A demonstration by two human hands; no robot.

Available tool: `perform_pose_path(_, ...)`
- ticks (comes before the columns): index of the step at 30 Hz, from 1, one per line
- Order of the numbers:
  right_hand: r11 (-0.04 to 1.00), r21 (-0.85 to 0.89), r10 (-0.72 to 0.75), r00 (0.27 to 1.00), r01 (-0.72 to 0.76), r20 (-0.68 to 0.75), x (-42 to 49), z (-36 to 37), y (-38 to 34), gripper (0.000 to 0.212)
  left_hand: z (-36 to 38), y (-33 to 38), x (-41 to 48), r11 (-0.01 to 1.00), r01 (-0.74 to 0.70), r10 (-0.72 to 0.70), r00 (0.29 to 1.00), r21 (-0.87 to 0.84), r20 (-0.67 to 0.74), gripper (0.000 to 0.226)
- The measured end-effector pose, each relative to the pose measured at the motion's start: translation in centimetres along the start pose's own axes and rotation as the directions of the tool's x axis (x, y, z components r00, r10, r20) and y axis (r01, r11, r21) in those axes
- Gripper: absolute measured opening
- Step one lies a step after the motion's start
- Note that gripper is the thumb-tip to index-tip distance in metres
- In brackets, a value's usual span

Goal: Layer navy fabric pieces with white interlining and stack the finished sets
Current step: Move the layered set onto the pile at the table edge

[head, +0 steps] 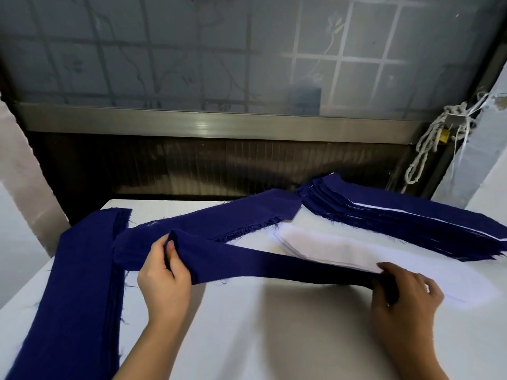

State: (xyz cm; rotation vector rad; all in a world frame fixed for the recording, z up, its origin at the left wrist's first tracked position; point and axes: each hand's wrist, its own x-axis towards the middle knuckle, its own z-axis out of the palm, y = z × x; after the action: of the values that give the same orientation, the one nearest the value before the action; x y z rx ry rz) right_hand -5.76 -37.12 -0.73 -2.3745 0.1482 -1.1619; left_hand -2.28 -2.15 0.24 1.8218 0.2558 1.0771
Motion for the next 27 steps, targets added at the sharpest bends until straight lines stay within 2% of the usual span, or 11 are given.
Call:
perform_pose_path(3, 0.944, 0.216, 0.27, 0.961, -0.251, -0.063, 0.1, -0.4, 0.0, 0.037, 0.1, 0.1, 0.1, 1.0, 0.006, -0.006, 1.0, 0.008, -0.011, 0.019)
perform_pose_path(6, 0.895, 0.301, 0.377, 0.919, -0.328, -0.119, 0.4, -0.8, 0.2, 0.035, 0.1, -0.2, 0.2, 0.998, 0.063, -0.063, 0.998, 0.03, 0.001, 0.016)
perform_pose_path(10, 0.869, 0.223, 0.472, 0.875, -0.442, -0.107, 0.8, -0.7, 0.9, 0.035, 0.2, -0.4, -0.2, 0.956, -0.009, -0.017, 0.996, 0.293, 0.084, 0.013)
perform_pose_path(13, 0.849, 0.127, 0.525, 0.845, -0.513, -0.1, 1.1, -0.6, 1.3, 0.039, 0.2, -0.3, 0.0, 0.936, -0.021, -0.011, 0.996, 0.351, 0.088, 0.02)
perform_pose_path(17, 0.885, 0.099, 0.463, 0.882, -0.455, -0.083, 0.9, -0.6, 0.7, 0.03, 0.2, -0.2, -0.1, 0.946, -0.067, 0.026, 0.991, 0.317, 0.131, 0.021)
perform_pose_path(21, 0.938, 0.139, 0.295, 0.941, -0.318, 0.163, 0.1, -0.7, -0.5, 0.024, 0.4, -0.4, -0.6, 0.951, -0.128, 0.045, 0.958, 0.282, 0.283, 0.02)
perform_pose_path(24, 0.979, -0.035, 0.201, 0.945, -0.199, 0.259, -0.2, -0.3, -1.1, 0.015, 0.6, -0.8, -0.6, 0.941, -0.164, 0.045, 0.928, 0.295, 0.369, 0.017)
perform_pose_path(27, 0.945, -0.207, 0.295, 0.932, -0.252, 0.209, 0.3, -0.3, -1.4, 0.007, 0.6, -1.0, -0.6, 0.927, -0.213, 0.059, 0.896, 0.308, 0.441, 0.015)
